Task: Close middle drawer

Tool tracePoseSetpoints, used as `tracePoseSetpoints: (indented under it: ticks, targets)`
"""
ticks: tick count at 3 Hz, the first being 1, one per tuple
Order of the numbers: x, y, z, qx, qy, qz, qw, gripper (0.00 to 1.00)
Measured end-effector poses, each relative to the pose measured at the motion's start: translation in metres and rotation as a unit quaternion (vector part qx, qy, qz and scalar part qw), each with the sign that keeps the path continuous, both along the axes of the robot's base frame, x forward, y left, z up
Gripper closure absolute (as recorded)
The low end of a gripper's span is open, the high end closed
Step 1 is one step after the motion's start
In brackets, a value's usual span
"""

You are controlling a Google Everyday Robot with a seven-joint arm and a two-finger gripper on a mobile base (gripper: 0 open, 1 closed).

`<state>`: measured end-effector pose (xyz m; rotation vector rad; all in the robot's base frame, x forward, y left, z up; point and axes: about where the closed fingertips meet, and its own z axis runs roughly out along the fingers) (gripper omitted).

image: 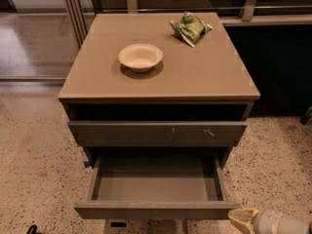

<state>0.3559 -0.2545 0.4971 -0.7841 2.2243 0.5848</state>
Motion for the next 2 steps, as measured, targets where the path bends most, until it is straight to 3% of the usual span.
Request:
tracePoseSetpoints:
  ticks: [2]
  targets:
    - [0.017, -0.001, -0.047, 0.021, 0.016, -0.016, 0.9995, 1.0]
